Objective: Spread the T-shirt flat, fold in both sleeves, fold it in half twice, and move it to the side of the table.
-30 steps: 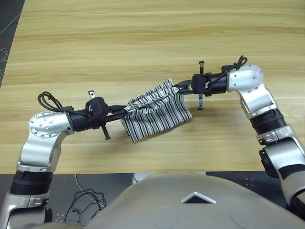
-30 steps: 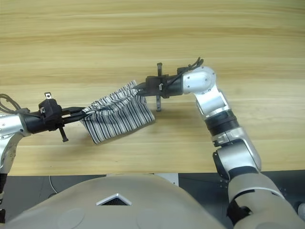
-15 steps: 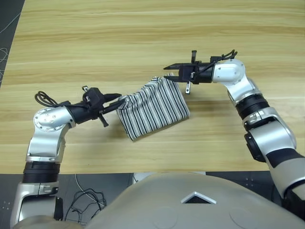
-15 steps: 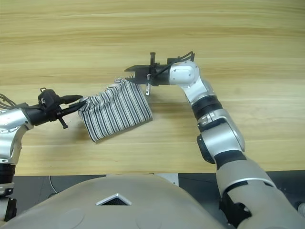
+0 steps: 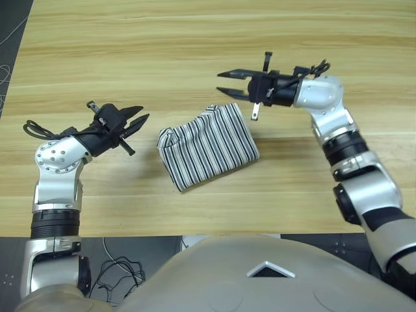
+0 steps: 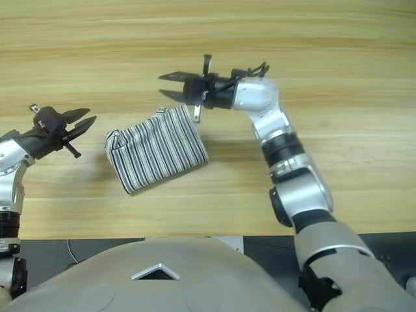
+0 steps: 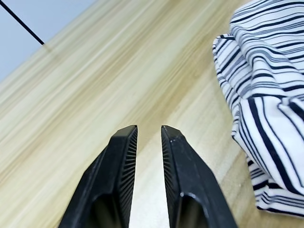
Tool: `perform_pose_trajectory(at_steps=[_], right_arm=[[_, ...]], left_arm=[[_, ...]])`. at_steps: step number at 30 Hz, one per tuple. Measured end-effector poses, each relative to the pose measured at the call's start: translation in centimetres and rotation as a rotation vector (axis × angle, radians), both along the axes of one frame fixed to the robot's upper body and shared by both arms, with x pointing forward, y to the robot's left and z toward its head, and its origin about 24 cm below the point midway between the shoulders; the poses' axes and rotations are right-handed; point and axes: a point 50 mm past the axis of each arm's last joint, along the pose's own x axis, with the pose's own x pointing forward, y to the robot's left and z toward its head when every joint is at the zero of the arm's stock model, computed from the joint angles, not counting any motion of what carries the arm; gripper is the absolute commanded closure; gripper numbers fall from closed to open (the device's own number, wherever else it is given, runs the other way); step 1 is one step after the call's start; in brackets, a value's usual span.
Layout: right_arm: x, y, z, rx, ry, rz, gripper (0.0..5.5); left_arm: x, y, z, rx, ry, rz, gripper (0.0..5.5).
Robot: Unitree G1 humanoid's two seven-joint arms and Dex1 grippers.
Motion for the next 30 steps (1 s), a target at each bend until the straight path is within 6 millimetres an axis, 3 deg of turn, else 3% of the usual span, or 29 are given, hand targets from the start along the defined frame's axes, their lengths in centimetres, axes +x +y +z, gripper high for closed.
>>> perform_pose_trajectory(at_steps=[4, 7, 11, 15, 18, 19, 21, 24, 25, 28, 30], right_arm=[[-2.8, 1.5, -2.9, -0.03, 0.124, 0.042, 4.46], [-3.3, 1.8, -4.4, -0.076, 0.161, 0.002, 4.46], [-3.6, 2.4, -8.2, -0.211, 0.227, -0.125, 4.46], [-2.0, 3.1, -8.3, -0.313, 0.121, -0.178, 4.46], [-0.7, 1.6, -7.8, -0.374, 0.072, -0.207, 4.46], [0.0, 0.3, -7.6, -0.398, 0.06, -0.236, 4.46], [2.0, -4.0, -6.9, -0.483, 0.037, -0.343, 4.46], [4.4, -14.4, -5.5, -0.682, 0.06, -0.643, 4.46], [4.3, -19.6, -4.9, -0.789, 0.091, -0.818, 4.46], [1.3, -29.4, -3.7, -1.049, 0.166, -1.145, 4.46], [-0.1, -31.9, -3.5, -1.147, 0.172, -1.245, 4.46]], left_arm=[[0.1, -1.4, 1.5, -0.047, -0.075, -0.046, 4.57], [0.0, -1.9, 1.9, -0.052, -0.092, -0.061, 4.57], [-0.8, -3.5, 1.4, -0.058, -0.084, -0.104, 4.57], [-1.5, -4.9, 0.3, -0.065, -0.051, -0.145, 4.57], [-1.5, -5.2, 0.3, -0.076, -0.065, -0.132, 4.57], [-1.4, -5.3, 0.2, -0.079, -0.067, -0.129, 4.57], [-1.4, -5.5, 0.1, -0.098, -0.075, -0.117, 4.57], [-1.3, -6.4, -0.4, -0.143, -0.104, -0.09, 4.57], [-1.0, -7.0, -1.0, -0.164, -0.108, -0.076, 4.57], [0.5, -8.7, -2.4, -0.253, -0.136, -0.028, 4.57], [2.0, -9.2, -2.7, -0.305, -0.171, 0.027, 4.57]])
